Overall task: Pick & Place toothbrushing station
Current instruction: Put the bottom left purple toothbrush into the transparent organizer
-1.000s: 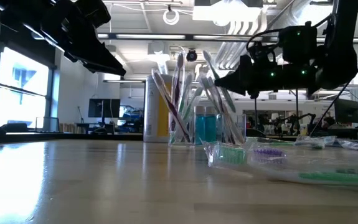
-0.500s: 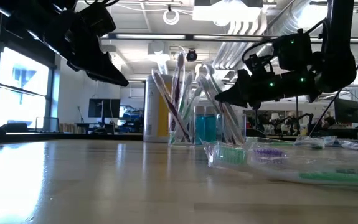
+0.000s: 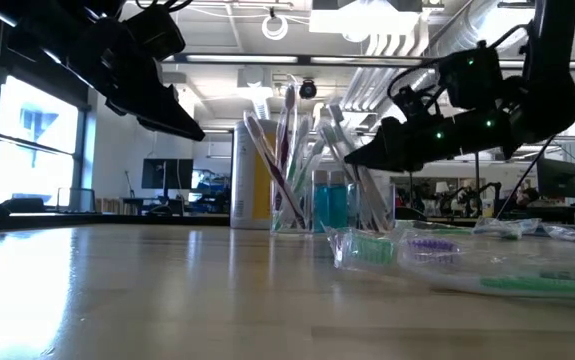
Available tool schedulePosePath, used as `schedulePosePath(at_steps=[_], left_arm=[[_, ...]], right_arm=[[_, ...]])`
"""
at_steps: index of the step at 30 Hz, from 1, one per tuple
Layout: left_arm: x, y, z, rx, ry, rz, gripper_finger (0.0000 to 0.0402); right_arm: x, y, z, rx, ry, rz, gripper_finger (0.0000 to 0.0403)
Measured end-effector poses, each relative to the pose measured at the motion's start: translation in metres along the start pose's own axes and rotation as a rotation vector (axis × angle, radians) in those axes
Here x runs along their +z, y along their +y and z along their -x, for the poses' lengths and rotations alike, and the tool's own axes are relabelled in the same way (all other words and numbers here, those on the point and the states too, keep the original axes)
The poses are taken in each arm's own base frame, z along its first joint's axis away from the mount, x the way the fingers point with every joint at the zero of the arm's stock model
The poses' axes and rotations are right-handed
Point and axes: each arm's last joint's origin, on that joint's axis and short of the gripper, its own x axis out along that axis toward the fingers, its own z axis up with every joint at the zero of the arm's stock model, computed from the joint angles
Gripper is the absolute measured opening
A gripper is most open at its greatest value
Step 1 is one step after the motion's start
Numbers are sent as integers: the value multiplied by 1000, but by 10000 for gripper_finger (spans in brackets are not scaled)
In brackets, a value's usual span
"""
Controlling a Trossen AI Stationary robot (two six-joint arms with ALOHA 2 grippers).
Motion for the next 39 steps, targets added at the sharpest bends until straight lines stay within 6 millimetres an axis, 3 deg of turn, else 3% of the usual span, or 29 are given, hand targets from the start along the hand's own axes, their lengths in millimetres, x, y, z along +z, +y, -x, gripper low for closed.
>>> schedulePosePath(at_steps=[8, 17, 26, 32, 39], left_arm=[[0, 0, 0, 0, 1, 29, 149], [10, -13, 9, -245, 170, 129, 149], [21, -63, 34, -410, 307, 191, 149], [5, -97, 44, -411, 379, 300, 149], [-8, -135, 41, -442, 353, 391, 149]], right_arm=[[21, 25, 18, -288, -66, 184, 247], [49, 63, 51, -264, -157, 320, 248], [65, 78, 72, -201, -226, 302, 248], [66, 81, 75, -181, -232, 300, 248], [66, 81, 75, -174, -237, 299, 248]])
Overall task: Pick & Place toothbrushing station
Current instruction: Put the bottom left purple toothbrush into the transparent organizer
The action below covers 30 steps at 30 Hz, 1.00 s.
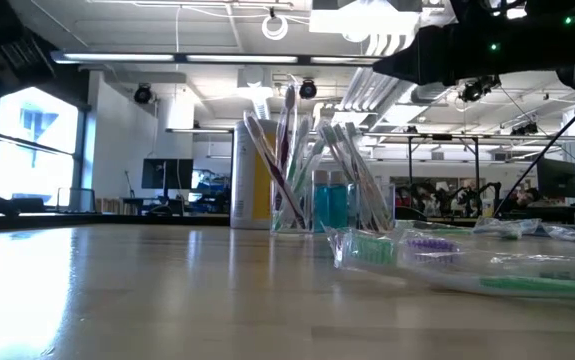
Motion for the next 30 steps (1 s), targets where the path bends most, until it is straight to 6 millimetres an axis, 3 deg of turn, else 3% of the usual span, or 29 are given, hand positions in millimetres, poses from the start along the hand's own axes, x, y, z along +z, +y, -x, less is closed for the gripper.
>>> schedulePosePath(at_steps=[10, 18, 30], left_arm=[[-10, 6, -21, 85, 37, -97, 149], [-22, 18, -34, 171, 146, -390, 149], [-30, 25, -39, 187, 255, -436, 149]], right_arm=[[0, -3, -5, 58, -42, -3, 248], [-1, -3, -5, 58, -38, -5, 248], [-4, -1, -5, 69, -14, -14, 248]])
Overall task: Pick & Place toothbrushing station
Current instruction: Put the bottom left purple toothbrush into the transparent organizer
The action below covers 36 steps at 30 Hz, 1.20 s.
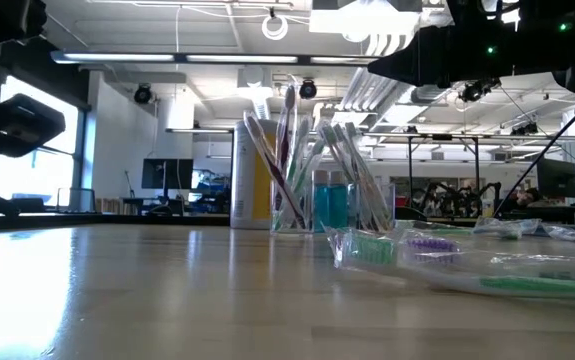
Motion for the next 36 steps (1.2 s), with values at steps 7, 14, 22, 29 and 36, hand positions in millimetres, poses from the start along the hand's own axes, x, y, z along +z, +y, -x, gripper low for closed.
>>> schedulePosePath(at_steps=[7, 14, 22, 29, 36], left_arm=[[-1, -1, 0, -25, 22, 3, 149], [-7, 1, -15, -5, 79, -3, 149], [-15, 2, -31, 17, 154, -8, 149], [-22, 4, -31, 52, 221, -17, 106], [-20, 4, -30, 82, 217, -54, 16]], right_arm=[[-1, 0, 0, 4, 8, -7, 248], [-1, 1, 0, 6, 10, -5, 248], [-1, 2, 0, 50, -9, 0, 248], [-1, 2, 0, 62, -14, -7, 248], [0, 6, 1, 196, -63, -30, 248]])
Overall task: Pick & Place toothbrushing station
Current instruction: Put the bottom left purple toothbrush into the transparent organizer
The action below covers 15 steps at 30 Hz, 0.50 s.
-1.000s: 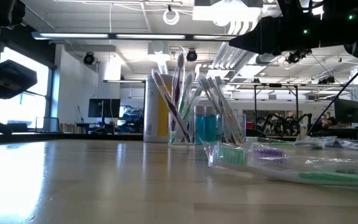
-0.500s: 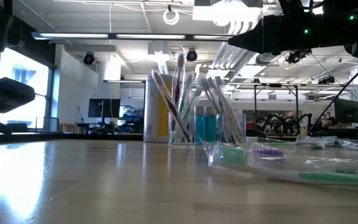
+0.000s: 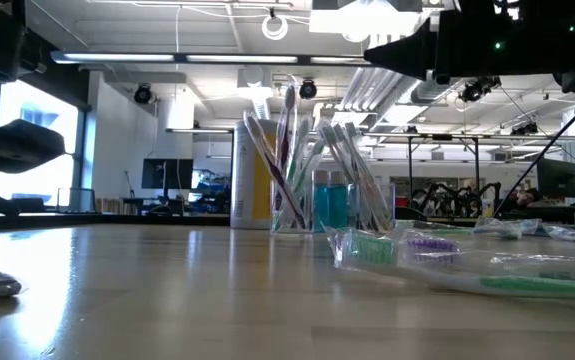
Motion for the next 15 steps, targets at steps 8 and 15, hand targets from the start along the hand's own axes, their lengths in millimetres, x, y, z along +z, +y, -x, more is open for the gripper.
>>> schedulePosePath(at_steps=[8, 15], left_arm=[[32, -12, 36, 214, 26, -216, 1], [72, -22, 87, 536, -51, -525, 2]], right_arm=[[4, -2, 0, -14, -40, -145, 248], [9, -6, -8, 67, -81, -447, 248]])
